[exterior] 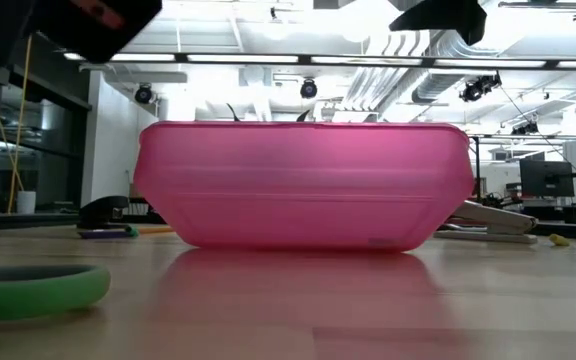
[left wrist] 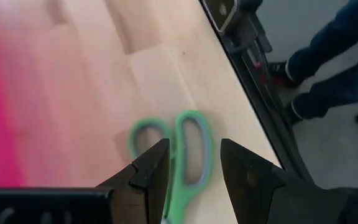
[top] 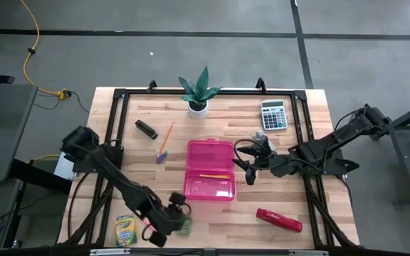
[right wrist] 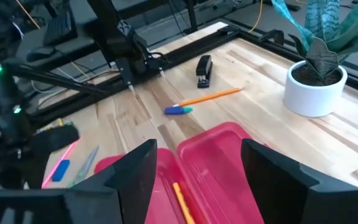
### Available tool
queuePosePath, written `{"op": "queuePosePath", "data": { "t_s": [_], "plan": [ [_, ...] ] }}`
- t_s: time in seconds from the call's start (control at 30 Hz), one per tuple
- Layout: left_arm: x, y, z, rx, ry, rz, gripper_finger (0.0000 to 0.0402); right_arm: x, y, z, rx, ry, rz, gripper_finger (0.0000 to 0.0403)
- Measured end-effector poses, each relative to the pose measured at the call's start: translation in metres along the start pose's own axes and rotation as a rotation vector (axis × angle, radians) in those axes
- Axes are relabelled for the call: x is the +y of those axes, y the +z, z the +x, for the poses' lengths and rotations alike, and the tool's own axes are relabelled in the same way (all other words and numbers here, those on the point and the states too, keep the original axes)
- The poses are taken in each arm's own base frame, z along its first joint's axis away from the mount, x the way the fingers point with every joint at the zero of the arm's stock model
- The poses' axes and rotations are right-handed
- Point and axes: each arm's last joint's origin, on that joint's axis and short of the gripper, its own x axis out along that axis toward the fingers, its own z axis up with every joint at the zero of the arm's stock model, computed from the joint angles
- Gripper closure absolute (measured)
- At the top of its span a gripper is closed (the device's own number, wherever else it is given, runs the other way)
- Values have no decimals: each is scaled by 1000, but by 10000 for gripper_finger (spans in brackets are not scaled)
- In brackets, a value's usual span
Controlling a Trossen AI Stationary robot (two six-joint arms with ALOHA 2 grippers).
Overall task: Pack school essentials
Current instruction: Put the green scissors into the red supply box
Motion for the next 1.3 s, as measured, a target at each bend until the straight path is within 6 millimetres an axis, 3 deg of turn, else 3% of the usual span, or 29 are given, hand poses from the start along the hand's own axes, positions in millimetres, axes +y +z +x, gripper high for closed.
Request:
{"op": "queuePosePath", "data": {
  "t_s": [0.23,0.67,0.87,1.03,1.1,1.2,1.3],
  "plan": [
    [-5,-2,37,67,35,11,268,-2,-1,1,15,-14,-13,178],
    [-3,-19,67,169,96,-16,268,-2,-2,1,16,-16,-13,178],
    [0,-19,68,173,115,-26,283,-2,-2,1,16,-16,-13,178],
    [2,-18,65,186,86,-36,350,-2,-2,1,16,-16,-12,178],
    [2,-18,61,196,68,-39,357,-2,-2,1,16,-16,-12,178],
    [4,-19,45,241,59,-31,357,-2,-2,1,16,-16,-12,178],
    [4,-10,13,208,7,-14,357,-2,-1,1,16,-16,-12,178]
  ]
}}
